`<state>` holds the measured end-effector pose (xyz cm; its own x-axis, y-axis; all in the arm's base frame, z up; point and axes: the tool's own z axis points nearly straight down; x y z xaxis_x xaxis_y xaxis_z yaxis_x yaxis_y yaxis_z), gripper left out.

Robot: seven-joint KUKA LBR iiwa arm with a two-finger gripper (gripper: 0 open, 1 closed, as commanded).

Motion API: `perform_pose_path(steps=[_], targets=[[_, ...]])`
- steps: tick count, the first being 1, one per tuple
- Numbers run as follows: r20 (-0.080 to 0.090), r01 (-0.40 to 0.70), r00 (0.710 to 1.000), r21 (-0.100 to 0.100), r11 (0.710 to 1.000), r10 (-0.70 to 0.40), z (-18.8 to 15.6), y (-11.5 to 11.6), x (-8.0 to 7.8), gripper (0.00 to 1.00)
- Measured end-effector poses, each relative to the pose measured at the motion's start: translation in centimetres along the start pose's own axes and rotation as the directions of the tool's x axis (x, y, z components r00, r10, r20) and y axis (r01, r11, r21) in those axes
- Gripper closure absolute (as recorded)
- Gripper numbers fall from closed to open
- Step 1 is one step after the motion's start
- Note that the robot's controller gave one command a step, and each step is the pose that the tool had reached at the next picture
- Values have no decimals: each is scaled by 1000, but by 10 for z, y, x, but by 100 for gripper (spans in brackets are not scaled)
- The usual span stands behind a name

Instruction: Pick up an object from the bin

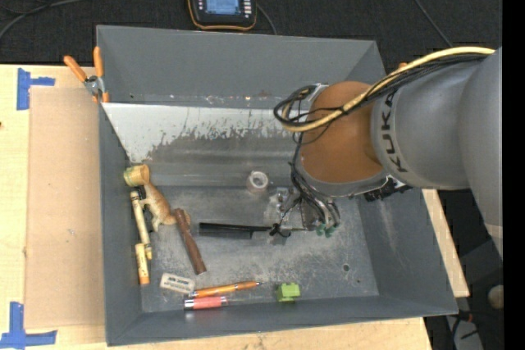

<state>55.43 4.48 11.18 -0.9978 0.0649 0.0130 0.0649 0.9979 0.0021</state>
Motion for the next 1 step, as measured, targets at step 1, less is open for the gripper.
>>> perform_pose_path(steps=[1], targets=[[0, 1, 1000, 0, 1000, -1, -35, 0, 0, 100]])
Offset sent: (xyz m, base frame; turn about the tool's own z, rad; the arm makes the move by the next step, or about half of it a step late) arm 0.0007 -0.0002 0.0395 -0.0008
